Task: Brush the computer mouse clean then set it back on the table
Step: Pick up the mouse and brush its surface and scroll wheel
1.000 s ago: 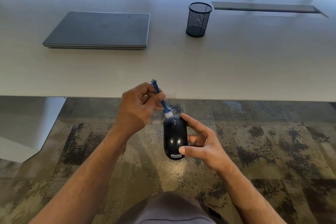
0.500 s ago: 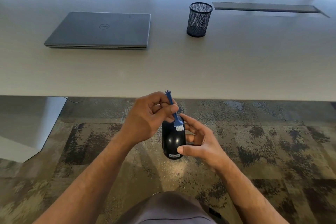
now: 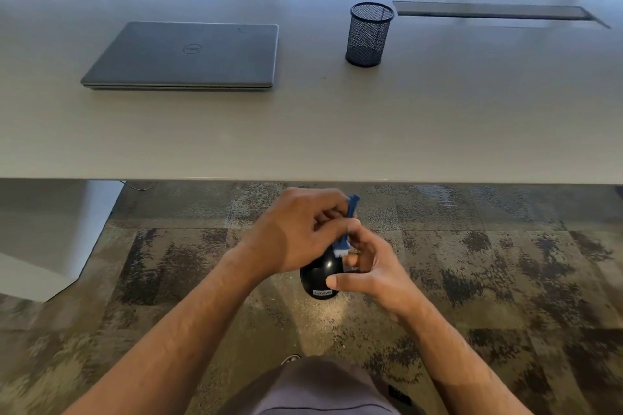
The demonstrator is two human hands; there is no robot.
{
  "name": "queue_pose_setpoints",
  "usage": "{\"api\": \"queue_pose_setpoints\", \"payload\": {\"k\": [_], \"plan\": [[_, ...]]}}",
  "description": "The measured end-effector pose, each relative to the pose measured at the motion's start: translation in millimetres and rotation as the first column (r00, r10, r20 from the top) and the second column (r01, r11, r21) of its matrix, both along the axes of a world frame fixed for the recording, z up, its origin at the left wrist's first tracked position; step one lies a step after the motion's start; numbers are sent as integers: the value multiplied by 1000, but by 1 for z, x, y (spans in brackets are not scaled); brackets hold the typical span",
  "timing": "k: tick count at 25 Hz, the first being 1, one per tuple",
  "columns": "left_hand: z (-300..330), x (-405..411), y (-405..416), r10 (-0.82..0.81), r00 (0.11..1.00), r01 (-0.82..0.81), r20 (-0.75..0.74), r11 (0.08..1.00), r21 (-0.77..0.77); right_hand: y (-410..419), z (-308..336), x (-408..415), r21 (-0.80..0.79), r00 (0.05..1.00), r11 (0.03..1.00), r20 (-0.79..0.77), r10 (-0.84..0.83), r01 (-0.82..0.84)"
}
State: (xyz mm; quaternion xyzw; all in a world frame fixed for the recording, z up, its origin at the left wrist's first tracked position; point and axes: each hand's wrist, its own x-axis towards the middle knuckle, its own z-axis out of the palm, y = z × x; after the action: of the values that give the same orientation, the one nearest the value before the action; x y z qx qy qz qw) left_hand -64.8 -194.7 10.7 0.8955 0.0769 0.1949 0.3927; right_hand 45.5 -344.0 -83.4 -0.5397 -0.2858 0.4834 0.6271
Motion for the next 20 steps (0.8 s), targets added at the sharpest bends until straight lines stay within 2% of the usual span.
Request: {"api": "queue_pose_setpoints", "payload": {"k": [3,6,9,11,14,17,20], "plan": [[-3,5,3,66,998,-68,22,994,83,1,0,-1,-24,1000,1000,-17,-5,5],[-6,10,12,189,979,-194,80,979,62,2,-1,-2,-40,1000,999,-11,-11,11],[-8,10,15,244,960,-255,139,964,70,1,-1,-1,-37,1000,999,14,-23,24],[-8,6,14,226,963,-227,145,974,-9,1,0,1,-39,999,999,11,-34,35],[-10,-4,17,85,994,-69,70,976,-206,1,0,4,-18,999,999,-18,-32,32],[-17,-12,22,-24,1000,27,19,978,-205,2,0,6,-14,999,999,-23,-39,39],[-24,-13,29,48,998,-39,27,964,-262,4,-2,7,-14,1000,1000,-11,-23,23]]}}
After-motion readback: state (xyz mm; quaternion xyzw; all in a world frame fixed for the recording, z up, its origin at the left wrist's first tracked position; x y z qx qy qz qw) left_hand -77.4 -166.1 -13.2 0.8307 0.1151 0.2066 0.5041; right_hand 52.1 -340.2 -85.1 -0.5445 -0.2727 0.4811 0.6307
